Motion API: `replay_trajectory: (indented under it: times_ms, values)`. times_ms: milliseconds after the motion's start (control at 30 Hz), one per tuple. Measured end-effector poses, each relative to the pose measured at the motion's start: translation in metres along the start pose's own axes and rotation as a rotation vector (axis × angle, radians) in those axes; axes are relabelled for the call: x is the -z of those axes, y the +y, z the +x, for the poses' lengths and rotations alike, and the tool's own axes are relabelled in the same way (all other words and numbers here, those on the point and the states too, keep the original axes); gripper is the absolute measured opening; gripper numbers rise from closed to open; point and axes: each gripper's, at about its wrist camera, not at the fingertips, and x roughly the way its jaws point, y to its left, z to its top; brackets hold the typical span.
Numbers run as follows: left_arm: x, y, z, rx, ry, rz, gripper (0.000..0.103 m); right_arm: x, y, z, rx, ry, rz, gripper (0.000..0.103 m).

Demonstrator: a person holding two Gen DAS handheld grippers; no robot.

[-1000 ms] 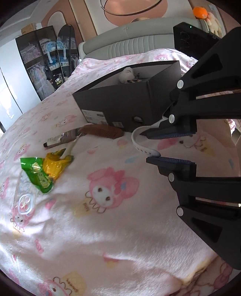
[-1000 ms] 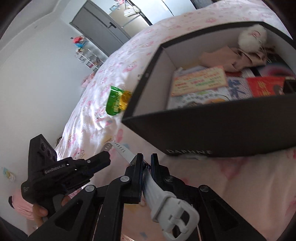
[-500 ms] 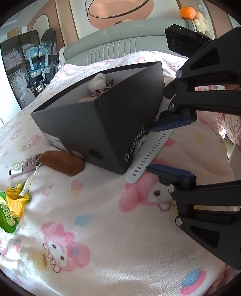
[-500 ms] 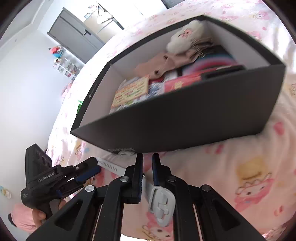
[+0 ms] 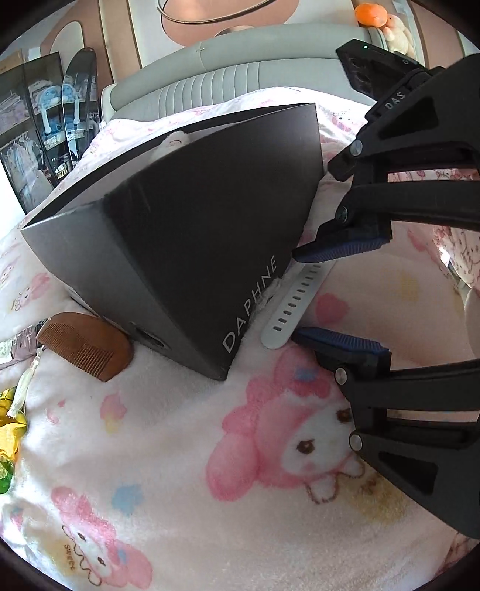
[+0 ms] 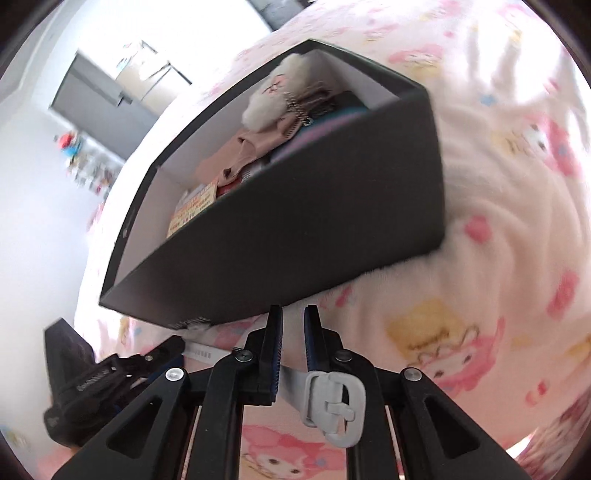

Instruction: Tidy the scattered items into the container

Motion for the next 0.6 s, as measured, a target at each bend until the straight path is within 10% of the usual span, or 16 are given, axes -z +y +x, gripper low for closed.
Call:
replay_trajectory:
  times_ms: [267,500,600]
  values:
    - [0.005,-0.014,-0.026,-0.002,-0.111,0.051,0.008,0.009,0.015,0.009,0.001,0.038,-0.081,0.01]
    - [0.004,0.0,-0.038,0.055,-0.087,0.018,0.009,0.007,-0.006,0.001,-0.027,0.059,0.002,0.01]
    - [0.004,0.0,-0.023,0.046,-0.04,0.009,0.027,0.005,-0.008,0.006,-0.034,0.08,0.012,0.01]
